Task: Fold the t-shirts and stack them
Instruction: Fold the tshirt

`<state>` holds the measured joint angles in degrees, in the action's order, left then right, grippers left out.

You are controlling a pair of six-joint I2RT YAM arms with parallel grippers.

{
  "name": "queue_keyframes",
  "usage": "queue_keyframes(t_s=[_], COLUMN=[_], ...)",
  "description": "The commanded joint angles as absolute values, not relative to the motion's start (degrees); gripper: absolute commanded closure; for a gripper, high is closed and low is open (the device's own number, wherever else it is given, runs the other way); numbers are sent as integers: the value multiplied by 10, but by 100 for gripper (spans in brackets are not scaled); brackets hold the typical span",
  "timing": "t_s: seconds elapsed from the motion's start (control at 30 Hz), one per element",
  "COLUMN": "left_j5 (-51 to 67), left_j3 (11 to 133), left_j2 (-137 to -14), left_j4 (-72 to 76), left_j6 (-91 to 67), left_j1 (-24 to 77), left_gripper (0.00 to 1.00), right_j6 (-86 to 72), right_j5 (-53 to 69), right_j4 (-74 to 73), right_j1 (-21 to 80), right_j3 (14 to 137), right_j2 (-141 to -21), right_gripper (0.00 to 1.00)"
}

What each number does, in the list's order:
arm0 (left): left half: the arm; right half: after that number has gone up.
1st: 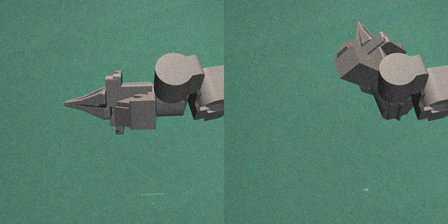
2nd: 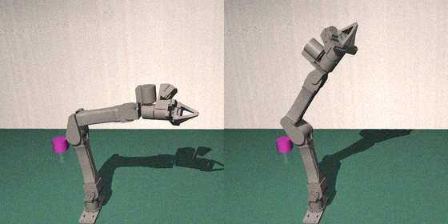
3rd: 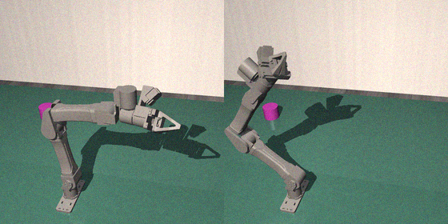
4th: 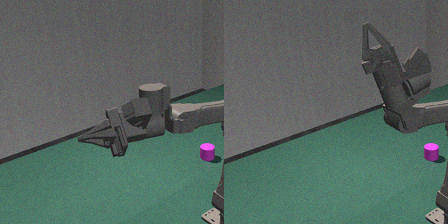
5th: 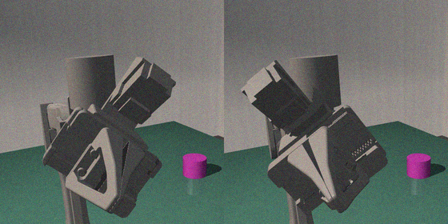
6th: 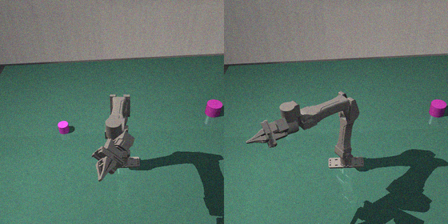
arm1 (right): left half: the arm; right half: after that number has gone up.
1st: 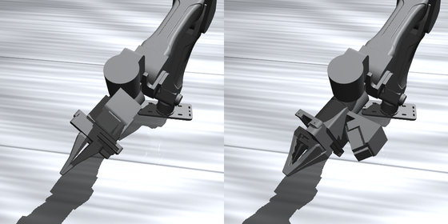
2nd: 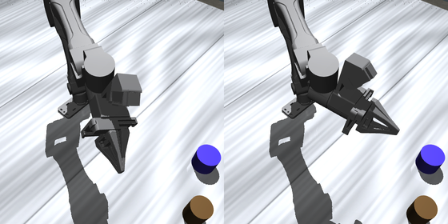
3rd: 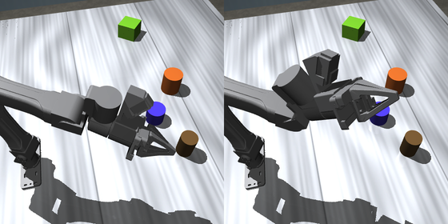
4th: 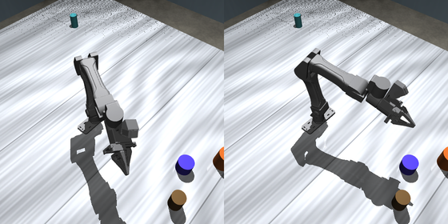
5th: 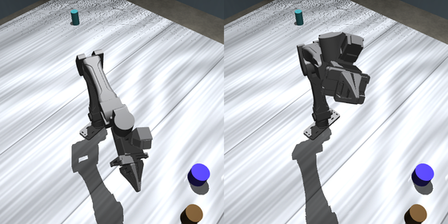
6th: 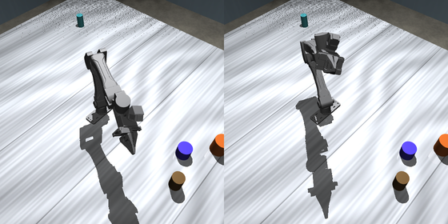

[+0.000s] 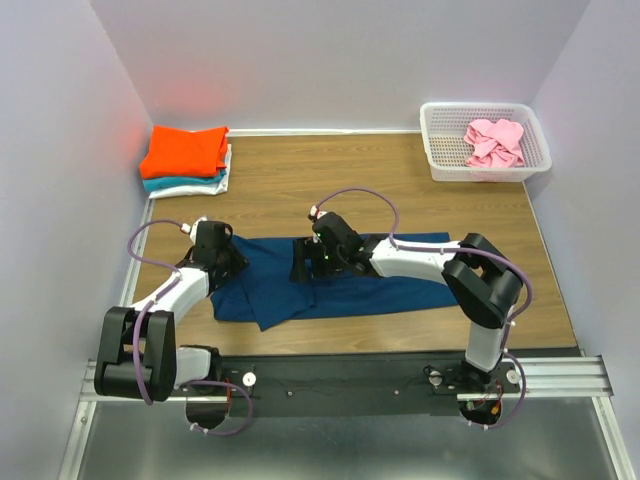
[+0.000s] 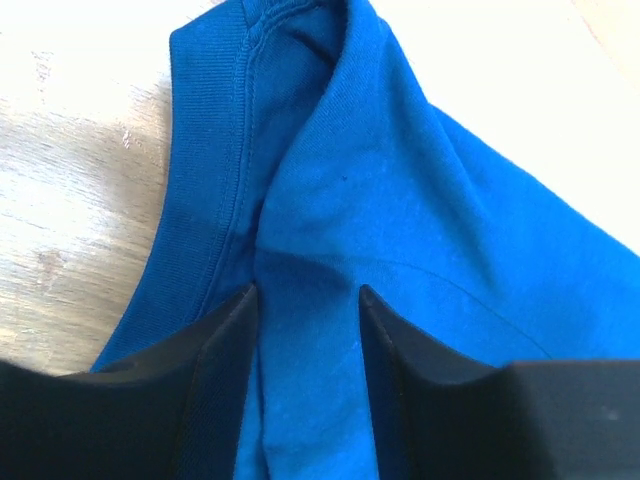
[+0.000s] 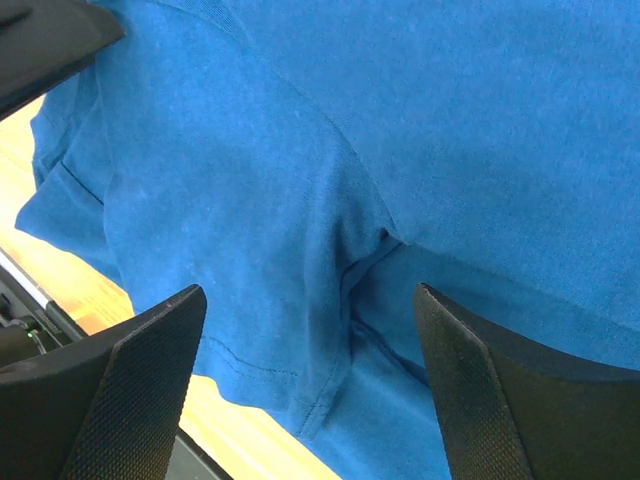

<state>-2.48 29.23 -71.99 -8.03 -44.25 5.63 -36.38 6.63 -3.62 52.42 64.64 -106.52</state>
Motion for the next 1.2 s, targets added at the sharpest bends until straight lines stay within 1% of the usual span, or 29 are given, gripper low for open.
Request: queue_keyframes(t_s=[0.0, 0.03, 0.07, 0.13, 0.17, 0.23, 0.3, 0.33, 0.37, 0.4, 0.6, 0.63, 0.7, 0.73, 0.77, 0.87, 0.93, 0.97, 1.03, 1.17], left_j5=[-31, -33, -35, -38, -39, -37, -42, -41, -40, -34, -35, -40, -45, -47, -47, -58, -66, -69, -76, -86], left_j3=[293, 293, 297, 300, 302, 305, 306, 306, 307, 306, 300, 296, 292, 292, 291, 302, 310, 317, 325, 344], left_j2=[-722, -717, -715, -711, -710, -715, -721, -728, -731, -732, -733, -726, -715, -708, -696, -674, -667, -663, -664, -680], left_j4=[-76, -76, -79, -81, -81, -76, -76, -73, -76, -75, -62, -63, -55, -52, -45, -46, -46, -46, -44, -48], left_j6=[-443, -443, -442, -440, -439, -430, -430, -429, -430, -429, -422, -424, -426, -423, -419, -414, -412, -411, -407, -405], left_j1=[54, 54, 54, 54, 54, 54, 54, 54, 54, 54, 54, 54, 54, 54, 54, 54, 54, 54, 54, 54], left_gripper=[58, 58, 66, 75, 83, 85, 90, 90, 93, 100, 100, 100, 100, 100, 100, 100, 100, 100, 100, 100], right_j6=[-373, -376, -378, -379, -379, -379, -381, -381, -381, -384, -392, -398, -399, -403, -403, -407, -405, -406, -407, -409], right_j5=[54, 56, 57, 59, 58, 57, 61, 62, 62, 62, 59, 55, 52, 51, 47, 37, 29, 20, 16, 23], right_j4=[-33, -33, -33, -33, -33, -33, -33, -33, -33, -33, -33, -33, -33, -33, -33, -34, -35, -34, -35, -35], right_j1=[528, 528, 528, 529, 530, 530, 530, 529, 530, 529, 530, 530, 531, 531, 530, 531, 530, 531, 530, 531], right_j3=[671, 672, 676, 679, 682, 686, 689, 689, 689, 689, 690, 691, 694, 695, 697, 702, 703, 702, 702, 703], right_j2=[-1081, -1085, -1090, -1096, -1100, -1106, -1111, -1113, -1113, -1114, -1119, -1121, -1122, -1122, -1124, -1121, -1117, -1114, -1108, -1112], right_gripper=[11, 12, 13, 15, 16, 17, 18, 18, 19, 20, 27, 34, 42, 49, 61, 76, 78, 83, 87, 88])
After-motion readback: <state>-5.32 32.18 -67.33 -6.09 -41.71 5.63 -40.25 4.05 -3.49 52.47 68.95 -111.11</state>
